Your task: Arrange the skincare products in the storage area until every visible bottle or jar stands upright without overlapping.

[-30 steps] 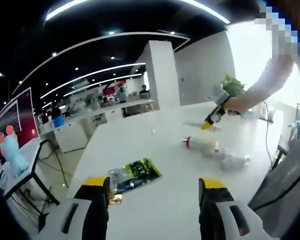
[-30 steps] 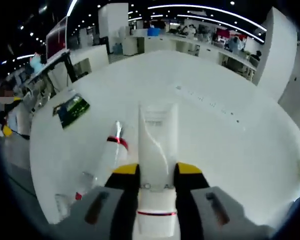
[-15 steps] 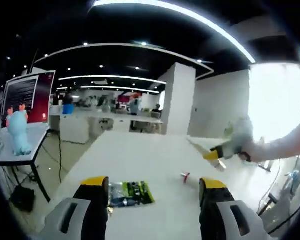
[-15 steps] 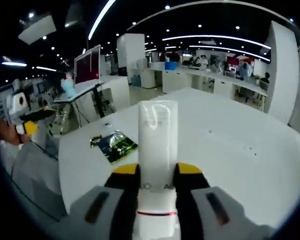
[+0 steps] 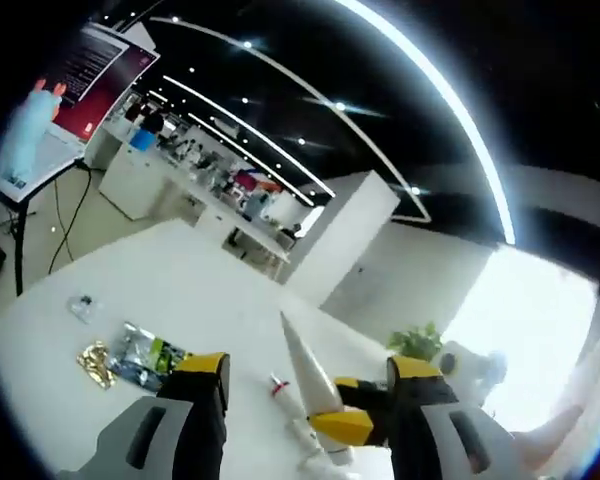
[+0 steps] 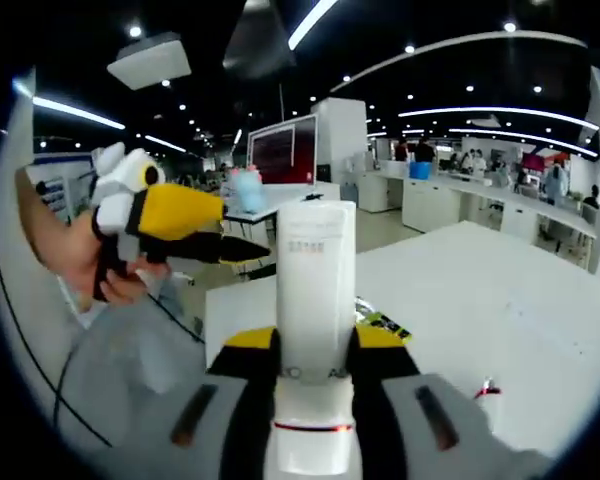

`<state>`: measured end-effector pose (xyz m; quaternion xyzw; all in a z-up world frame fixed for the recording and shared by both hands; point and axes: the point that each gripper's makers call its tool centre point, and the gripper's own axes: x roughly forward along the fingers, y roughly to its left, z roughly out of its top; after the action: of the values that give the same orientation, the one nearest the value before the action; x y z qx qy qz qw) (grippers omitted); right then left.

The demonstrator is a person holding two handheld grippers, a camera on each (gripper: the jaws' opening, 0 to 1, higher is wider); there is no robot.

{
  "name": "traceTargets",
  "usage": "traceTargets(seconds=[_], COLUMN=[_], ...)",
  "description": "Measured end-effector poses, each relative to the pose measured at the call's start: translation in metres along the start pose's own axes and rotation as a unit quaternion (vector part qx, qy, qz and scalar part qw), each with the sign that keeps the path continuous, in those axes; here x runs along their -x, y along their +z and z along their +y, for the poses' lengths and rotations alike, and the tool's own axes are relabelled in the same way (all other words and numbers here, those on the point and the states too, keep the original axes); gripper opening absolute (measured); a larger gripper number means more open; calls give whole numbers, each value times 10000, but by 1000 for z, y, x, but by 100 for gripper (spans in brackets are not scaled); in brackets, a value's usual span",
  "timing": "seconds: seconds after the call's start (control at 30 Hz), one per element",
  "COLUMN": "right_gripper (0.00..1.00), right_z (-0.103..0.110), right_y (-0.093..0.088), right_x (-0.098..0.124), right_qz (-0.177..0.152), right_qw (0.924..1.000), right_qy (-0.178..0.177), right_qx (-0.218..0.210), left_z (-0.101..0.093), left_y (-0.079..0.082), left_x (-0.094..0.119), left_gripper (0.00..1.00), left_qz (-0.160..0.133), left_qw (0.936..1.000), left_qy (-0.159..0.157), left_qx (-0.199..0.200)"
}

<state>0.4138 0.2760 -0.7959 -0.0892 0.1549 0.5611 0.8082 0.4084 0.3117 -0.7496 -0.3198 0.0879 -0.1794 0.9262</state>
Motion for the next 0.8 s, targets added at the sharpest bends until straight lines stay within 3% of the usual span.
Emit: traceTargets(seconds=[0.13,0.27,0.47,0.57,0.73,0.8], right_gripper=[27,27,28,28,28,28], right_z=[17,30,47,53,58,59], right_y=[9,10,9,10,13,12], right_x=[-4,-7,-12,-14,-15,-15], right_qz=[-136,-103,-33,-33,-83,-40], right_qw=[9997,9992,9976,9967,9955,9955], right_qy=[187,310,499,556,578,570], right_qx=[13,212,483,582,748,758], left_z=[-1,5,7,5,9,10], left_y=[-2,2,7,-1,-12,-11], left_x=[2,7,12,12,12,11], left_gripper=[64,54,42,31,24,22], left_qz=[-14,-158,-344,-93,129,31], left_qw=[9999,9990,9988,9988,9992,9984], left_qy=[-53,-20,-8,-94,52,89], left_qx=[160,427,356,474,376,562])
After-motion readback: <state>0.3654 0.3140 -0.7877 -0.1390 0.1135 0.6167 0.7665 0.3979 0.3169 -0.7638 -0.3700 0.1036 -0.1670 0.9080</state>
